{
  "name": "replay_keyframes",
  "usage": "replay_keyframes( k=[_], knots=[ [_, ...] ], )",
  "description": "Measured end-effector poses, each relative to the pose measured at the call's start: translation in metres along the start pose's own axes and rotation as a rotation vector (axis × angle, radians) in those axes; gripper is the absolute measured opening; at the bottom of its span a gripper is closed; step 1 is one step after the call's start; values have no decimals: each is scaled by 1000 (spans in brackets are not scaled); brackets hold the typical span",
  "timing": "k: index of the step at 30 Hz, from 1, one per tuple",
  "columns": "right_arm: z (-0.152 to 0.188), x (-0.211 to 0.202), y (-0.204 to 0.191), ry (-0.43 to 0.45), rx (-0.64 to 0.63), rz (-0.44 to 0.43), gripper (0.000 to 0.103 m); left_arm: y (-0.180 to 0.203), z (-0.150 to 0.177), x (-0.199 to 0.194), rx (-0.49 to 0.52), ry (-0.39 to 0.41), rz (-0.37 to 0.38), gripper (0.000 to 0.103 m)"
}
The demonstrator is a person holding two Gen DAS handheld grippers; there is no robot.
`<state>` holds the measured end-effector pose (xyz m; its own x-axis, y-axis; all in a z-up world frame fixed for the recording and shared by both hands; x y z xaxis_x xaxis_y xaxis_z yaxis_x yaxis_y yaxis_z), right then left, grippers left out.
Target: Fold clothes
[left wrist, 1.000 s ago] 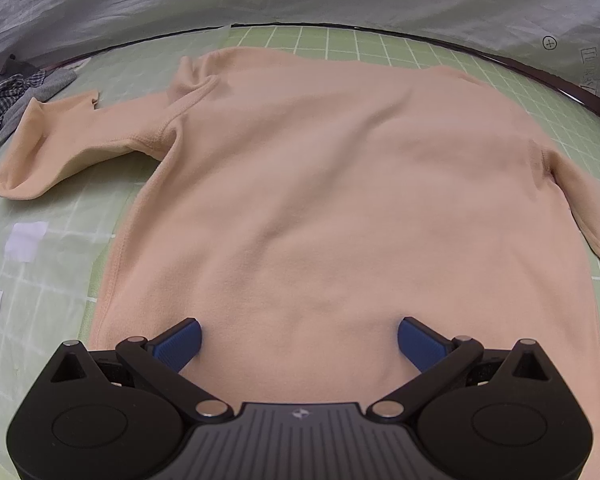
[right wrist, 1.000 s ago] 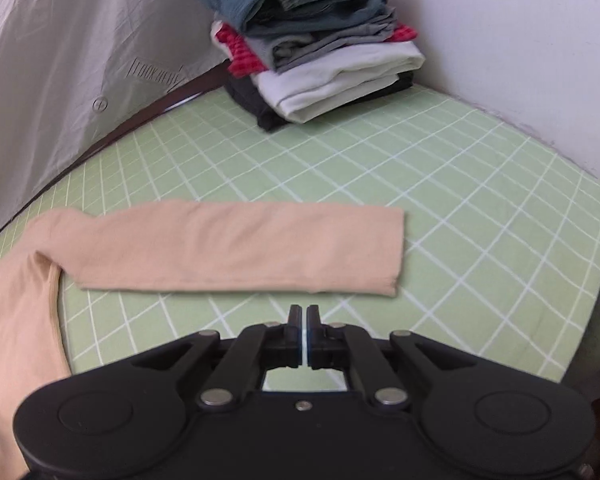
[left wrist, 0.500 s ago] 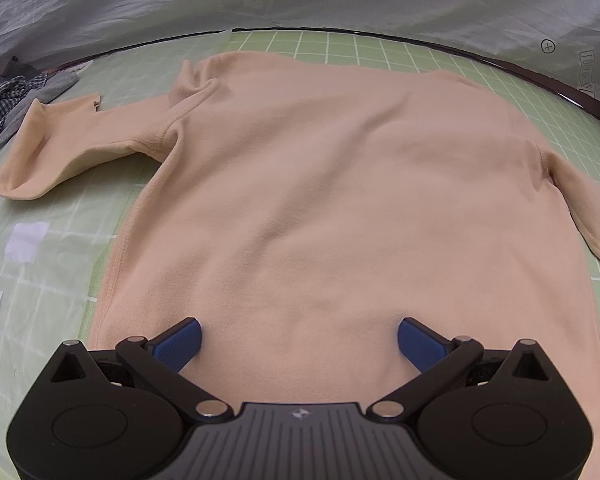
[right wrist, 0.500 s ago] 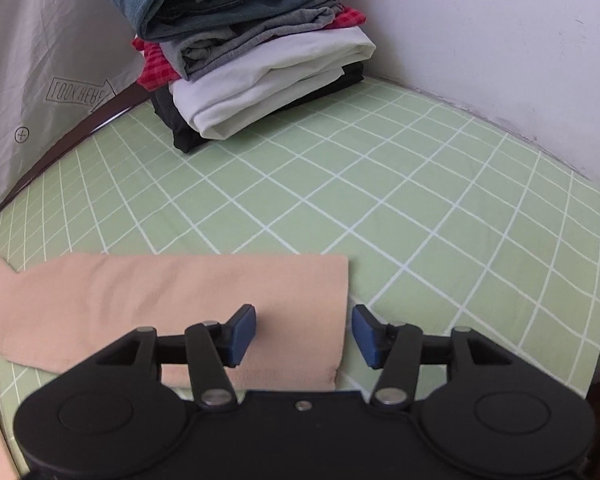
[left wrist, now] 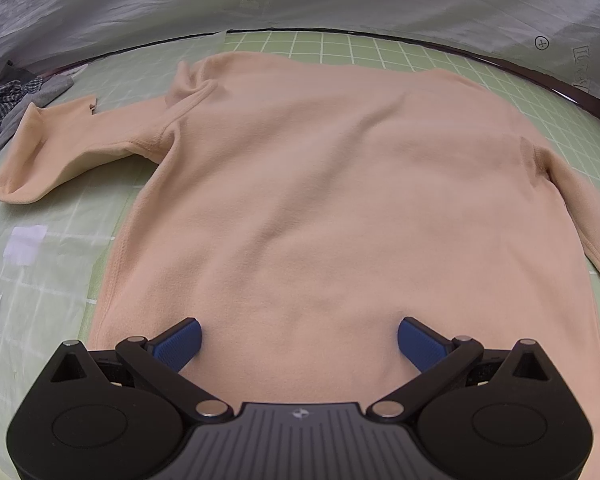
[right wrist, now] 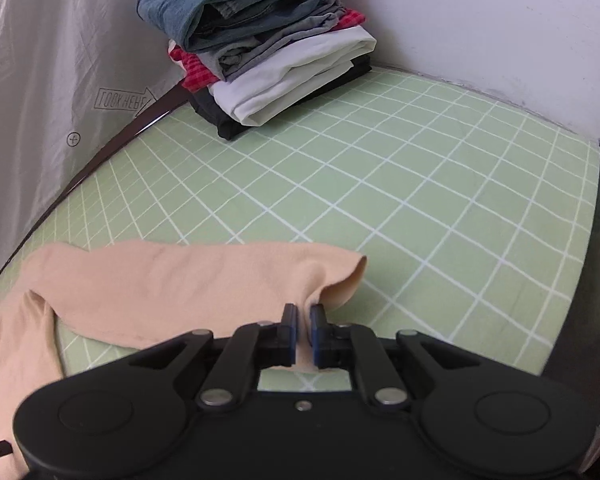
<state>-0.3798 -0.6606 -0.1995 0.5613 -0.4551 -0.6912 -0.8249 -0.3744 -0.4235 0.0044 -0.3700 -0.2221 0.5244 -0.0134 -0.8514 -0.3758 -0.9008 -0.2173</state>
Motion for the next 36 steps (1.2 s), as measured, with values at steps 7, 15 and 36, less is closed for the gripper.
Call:
replay_keyframes(
  k=[7, 15, 36],
  knots=[
    [29, -3, -2, -62, 34, -4, 7, 0, -2, 0, 23, -30, 15, 103],
    [49, -5, -8, -90, 28, 23, 9, -40, 1, -18, -105, -51, 139, 103],
    [85, 42, -185, -100, -438, 89, 103, -278, 22, 4, -346, 20, -99, 103]
  ],
)
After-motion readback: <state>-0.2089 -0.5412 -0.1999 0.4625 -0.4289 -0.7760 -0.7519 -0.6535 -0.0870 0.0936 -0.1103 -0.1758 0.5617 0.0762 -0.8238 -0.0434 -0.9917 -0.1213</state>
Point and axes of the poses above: each gripper's, at about its wrist camera, not at the fingertips, and x roughly the way its jaws point, y to its right, z to its underside, the point moved 8 cm from there along x, roughly the way its jaws point, and after that the axes turned 14 degrees about -z, right-handed, at the moved point
